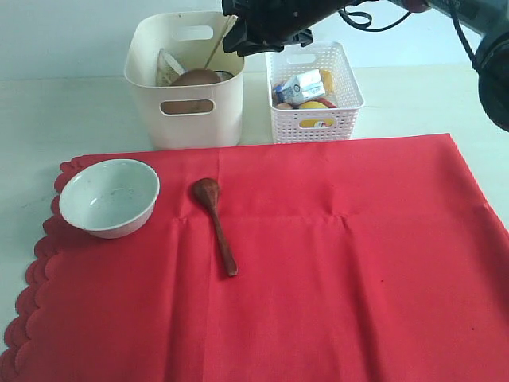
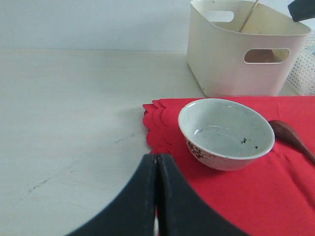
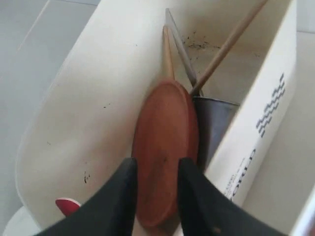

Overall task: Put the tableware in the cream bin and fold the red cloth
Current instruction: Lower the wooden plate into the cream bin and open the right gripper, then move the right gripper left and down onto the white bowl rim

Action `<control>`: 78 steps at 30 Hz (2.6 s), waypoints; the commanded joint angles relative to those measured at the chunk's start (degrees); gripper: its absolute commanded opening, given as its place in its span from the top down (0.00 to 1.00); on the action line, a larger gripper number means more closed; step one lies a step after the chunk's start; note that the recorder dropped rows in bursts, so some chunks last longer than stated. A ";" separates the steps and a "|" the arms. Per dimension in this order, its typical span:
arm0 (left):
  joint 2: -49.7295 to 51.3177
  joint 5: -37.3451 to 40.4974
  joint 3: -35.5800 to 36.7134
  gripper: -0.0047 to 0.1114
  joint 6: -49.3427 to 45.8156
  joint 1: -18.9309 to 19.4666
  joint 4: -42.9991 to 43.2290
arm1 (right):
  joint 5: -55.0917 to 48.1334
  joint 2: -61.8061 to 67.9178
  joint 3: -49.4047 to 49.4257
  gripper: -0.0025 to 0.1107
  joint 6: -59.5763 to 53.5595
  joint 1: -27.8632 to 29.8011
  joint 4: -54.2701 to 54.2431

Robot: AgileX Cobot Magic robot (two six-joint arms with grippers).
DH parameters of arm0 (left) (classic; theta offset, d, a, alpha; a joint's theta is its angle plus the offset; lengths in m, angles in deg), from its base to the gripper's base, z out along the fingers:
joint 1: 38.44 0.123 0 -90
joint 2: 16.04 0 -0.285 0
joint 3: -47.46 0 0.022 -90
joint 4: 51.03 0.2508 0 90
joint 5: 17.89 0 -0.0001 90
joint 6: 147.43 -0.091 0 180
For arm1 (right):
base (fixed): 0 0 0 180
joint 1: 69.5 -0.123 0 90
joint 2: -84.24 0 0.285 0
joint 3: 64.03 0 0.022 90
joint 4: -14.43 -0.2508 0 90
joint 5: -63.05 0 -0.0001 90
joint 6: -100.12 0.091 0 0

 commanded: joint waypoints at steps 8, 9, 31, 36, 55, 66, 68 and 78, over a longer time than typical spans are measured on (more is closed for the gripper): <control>-0.31 -0.51 0.14 0.96 0.34 -0.20 -0.32 | -10.68 -6.22 -0.63 0.70 1.81 -0.42 0.89; -0.31 -0.51 0.14 0.96 0.34 -0.20 -0.32 | -12.48 -7.05 -0.63 0.70 2.38 -0.74 1.17; -0.31 -0.51 0.14 0.96 0.34 -0.20 -0.32 | -16.31 -8.68 -0.46 0.71 10.04 -16.29 22.72; -0.31 -0.51 0.14 0.96 0.34 -0.20 -0.32 | -16.31 -7.26 -0.46 0.71 11.72 -20.00 26.13; -0.31 -0.51 0.14 0.96 0.34 -0.20 -0.32 | -12.20 -0.06 -0.46 0.70 17.35 -27.82 33.68; -0.31 -0.51 0.14 0.96 0.34 -0.20 -0.32 | -9.50 1.89 -0.46 0.70 22.49 -28.10 41.22; -0.31 -0.51 0.14 0.96 0.34 -0.20 -0.32 | -9.50 2.92 -0.46 0.70 22.19 -28.10 40.99; -0.31 -0.51 0.14 0.96 0.34 -0.20 -0.32 | -9.35 4.33 -0.46 0.72 22.19 -28.10 39.20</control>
